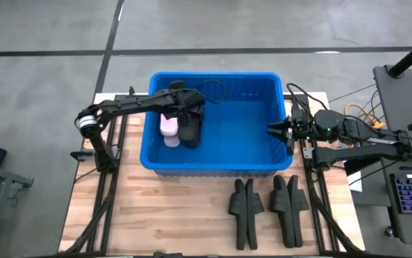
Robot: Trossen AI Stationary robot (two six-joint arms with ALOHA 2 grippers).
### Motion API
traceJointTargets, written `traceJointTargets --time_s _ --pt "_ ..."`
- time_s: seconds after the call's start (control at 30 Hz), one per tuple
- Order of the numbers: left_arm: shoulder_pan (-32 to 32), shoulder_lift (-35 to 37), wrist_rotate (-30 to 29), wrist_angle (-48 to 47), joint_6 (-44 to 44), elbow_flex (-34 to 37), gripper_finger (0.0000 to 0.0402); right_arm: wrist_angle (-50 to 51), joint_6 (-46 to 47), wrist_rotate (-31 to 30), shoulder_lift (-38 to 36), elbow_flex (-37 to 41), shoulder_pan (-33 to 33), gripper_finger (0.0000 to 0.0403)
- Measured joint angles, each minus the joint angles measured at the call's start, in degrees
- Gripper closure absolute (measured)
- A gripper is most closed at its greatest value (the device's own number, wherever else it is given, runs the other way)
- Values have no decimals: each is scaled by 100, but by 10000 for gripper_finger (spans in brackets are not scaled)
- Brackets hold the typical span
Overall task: Pick and place slides into bin
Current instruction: Put the black slipper into the blue bin
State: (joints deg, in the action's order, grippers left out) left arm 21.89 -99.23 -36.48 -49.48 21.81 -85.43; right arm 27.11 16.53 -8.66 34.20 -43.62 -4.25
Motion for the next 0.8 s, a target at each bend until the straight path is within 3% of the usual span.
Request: traceJointTargets --time_s 0.2,0.63,0.7,0.8 --pt "7 7 31 141 -111 20 15 2 0 1 2 0 0 291" --pt "-419 571 1205 -116 -368 -189 15 13 302 2 2 0 0 291" --pt "-570 783 1634 -75 -376 -316 15 13 299 2 2 0 -1 291" --pt "-821 1117 2809 132 -764 -432 15 13 297 1 0 0 -1 291"
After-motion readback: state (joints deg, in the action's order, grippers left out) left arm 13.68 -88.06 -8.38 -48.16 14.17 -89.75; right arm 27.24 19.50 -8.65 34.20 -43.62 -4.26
